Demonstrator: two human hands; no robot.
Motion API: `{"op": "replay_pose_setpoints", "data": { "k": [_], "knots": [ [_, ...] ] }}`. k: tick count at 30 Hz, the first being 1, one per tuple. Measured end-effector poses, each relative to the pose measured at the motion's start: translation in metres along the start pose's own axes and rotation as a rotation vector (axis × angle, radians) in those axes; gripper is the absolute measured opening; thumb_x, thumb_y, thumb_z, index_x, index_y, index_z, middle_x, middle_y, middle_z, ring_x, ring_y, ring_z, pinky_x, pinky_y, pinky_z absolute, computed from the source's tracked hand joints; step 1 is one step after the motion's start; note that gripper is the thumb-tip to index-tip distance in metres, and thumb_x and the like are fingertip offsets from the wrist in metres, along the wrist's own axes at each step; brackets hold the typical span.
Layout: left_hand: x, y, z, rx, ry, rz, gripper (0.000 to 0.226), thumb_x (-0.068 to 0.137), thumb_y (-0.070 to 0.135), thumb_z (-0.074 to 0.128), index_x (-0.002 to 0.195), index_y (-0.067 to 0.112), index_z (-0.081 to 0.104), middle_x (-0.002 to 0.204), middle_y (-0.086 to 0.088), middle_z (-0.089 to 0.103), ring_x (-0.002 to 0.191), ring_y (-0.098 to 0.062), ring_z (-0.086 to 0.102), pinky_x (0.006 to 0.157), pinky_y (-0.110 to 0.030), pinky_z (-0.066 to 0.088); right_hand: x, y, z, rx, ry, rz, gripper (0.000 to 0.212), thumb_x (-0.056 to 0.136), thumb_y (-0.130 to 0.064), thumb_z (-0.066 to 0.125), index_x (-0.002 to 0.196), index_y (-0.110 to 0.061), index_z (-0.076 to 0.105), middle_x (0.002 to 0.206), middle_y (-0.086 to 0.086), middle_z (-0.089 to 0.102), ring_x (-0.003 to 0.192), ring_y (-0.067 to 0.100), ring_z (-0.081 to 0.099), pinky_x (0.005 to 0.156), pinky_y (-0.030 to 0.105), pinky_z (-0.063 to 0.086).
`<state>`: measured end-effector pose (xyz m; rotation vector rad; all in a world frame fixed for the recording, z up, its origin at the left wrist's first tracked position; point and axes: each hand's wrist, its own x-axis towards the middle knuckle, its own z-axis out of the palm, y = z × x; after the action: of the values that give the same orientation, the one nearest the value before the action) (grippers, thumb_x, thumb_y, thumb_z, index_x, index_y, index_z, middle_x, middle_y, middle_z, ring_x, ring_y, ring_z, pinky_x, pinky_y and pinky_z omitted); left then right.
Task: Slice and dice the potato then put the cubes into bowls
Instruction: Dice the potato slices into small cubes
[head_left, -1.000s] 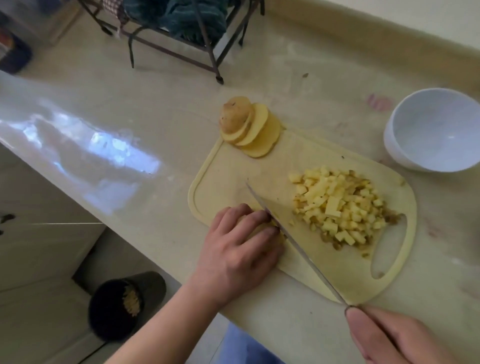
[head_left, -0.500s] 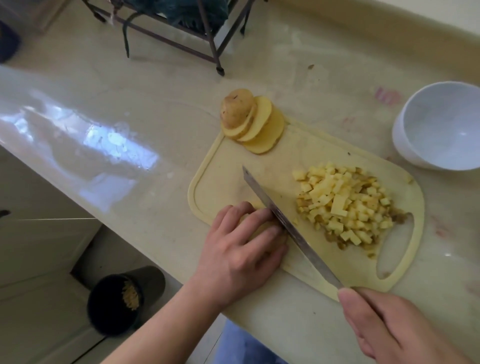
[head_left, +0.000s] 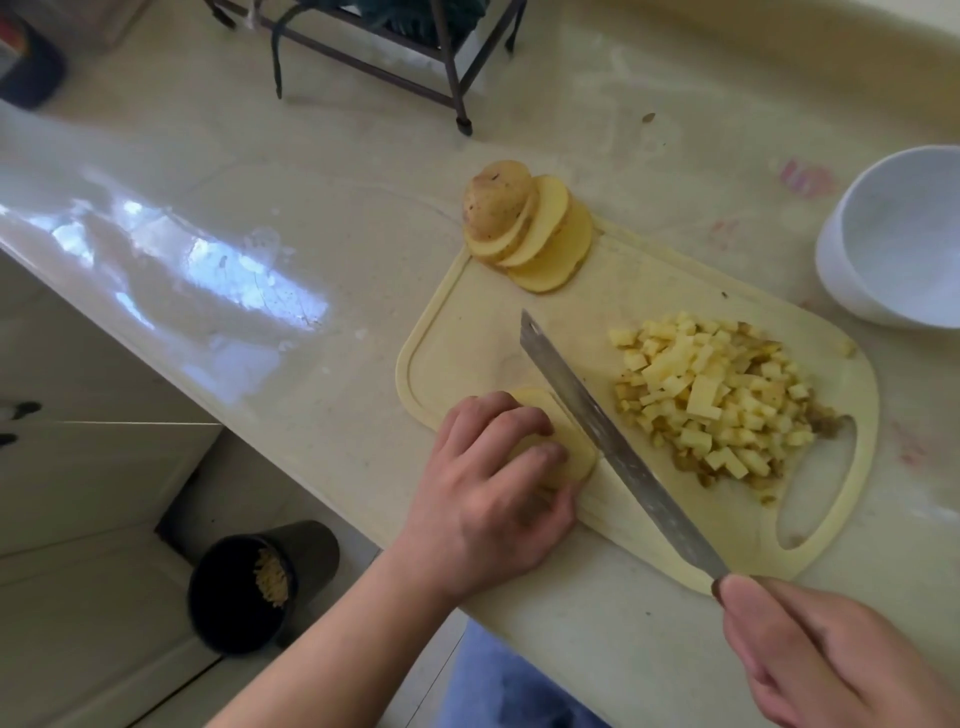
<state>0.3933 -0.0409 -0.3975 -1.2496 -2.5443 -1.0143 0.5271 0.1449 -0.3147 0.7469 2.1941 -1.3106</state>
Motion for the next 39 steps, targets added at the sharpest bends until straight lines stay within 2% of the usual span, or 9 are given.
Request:
{"op": "replay_pose_setpoints", "data": {
  "k": [4,14,22,25,28,30,33,39],
  "knots": [
    [0.001,0.0,0.0,-0.024,-0.013,-0.003,0.014,0.083,0.01,0.077,0.087,-0.002,0.075,0.099,-0.017,0.07,0.097,-0.038,0.063,0.082,-0.045,0.053,-0.001,-0.003,0.001,-0.015,-0.027,0.002,0.088,0.046,-0.105,0.022,0.057,-0.022,0.05,0.044,-0.001,0.044,0.042,0.005,0.045,0.044,0.012,0.03],
    [0.002,0.0,0.002,-0.002,-0.025,-0.012,0.017,0.083,0.011,0.077,0.093,-0.002,0.077,0.105,-0.017,0.071,0.1,-0.039,0.064,0.084,-0.046,0.053,-0.007,-0.004,0.001,-0.055,0.067,-0.008,0.085,0.047,-0.104,0.019,0.058,-0.029,0.057,0.05,-0.003,0.058,0.046,0.005,0.055,0.043,0.007,0.033],
    [0.003,0.0,0.002,-0.004,-0.033,-0.006,0.016,0.082,0.01,0.076,0.092,-0.002,0.077,0.105,-0.017,0.071,0.098,-0.039,0.064,0.084,-0.046,0.053,-0.015,0.01,0.005,-0.009,0.044,0.121,0.091,0.036,-0.108,0.02,0.051,-0.023,0.05,0.049,0.003,0.053,0.045,0.006,0.049,0.047,0.014,0.034],
    [0.004,-0.001,0.002,-0.014,-0.034,-0.001,0.015,0.082,0.01,0.075,0.092,-0.001,0.077,0.105,-0.017,0.071,0.097,-0.039,0.064,0.083,-0.046,0.053,-0.016,0.008,0.004,-0.012,0.109,0.088,0.092,0.044,-0.106,0.023,0.057,-0.021,0.054,0.051,0.006,0.056,0.042,0.006,0.05,0.045,0.021,0.039],
    [0.005,-0.001,0.001,-0.02,-0.038,0.002,0.016,0.082,0.01,0.074,0.093,0.0,0.077,0.105,-0.016,0.071,0.097,-0.038,0.064,0.084,-0.045,0.053,-0.004,-0.003,0.006,0.0,0.004,0.013,0.085,0.048,-0.104,0.019,0.062,-0.027,0.053,0.044,-0.003,0.044,0.042,0.006,0.045,0.043,0.014,0.031],
    [0.006,-0.001,0.001,-0.022,-0.039,0.001,0.016,0.082,0.01,0.073,0.093,0.0,0.077,0.106,-0.016,0.071,0.097,-0.039,0.064,0.084,-0.045,0.053,0.005,-0.005,0.01,0.013,-0.044,-0.031,0.086,0.053,-0.101,0.02,0.069,-0.021,0.047,0.047,-0.003,0.037,0.043,0.006,0.038,0.045,0.015,0.029],
    [0.005,-0.001,0.001,-0.017,-0.039,0.004,0.015,0.082,0.01,0.073,0.093,0.001,0.077,0.106,-0.016,0.071,0.096,-0.038,0.064,0.085,-0.045,0.053,0.009,-0.004,0.006,0.006,-0.03,-0.041,0.084,0.058,-0.099,0.022,0.069,-0.018,0.046,0.049,-0.002,0.038,0.044,0.006,0.038,0.046,0.015,0.029],
    [0.005,0.0,0.001,-0.025,-0.027,-0.005,0.015,0.081,0.01,0.074,0.092,0.001,0.077,0.106,-0.016,0.071,0.096,-0.038,0.063,0.084,-0.045,0.053,0.004,-0.007,0.003,-0.064,0.051,-0.045,0.082,0.057,-0.1,0.018,0.059,-0.024,0.048,0.043,-0.002,0.041,0.04,0.008,0.043,0.043,0.011,0.029]
  ]
}}
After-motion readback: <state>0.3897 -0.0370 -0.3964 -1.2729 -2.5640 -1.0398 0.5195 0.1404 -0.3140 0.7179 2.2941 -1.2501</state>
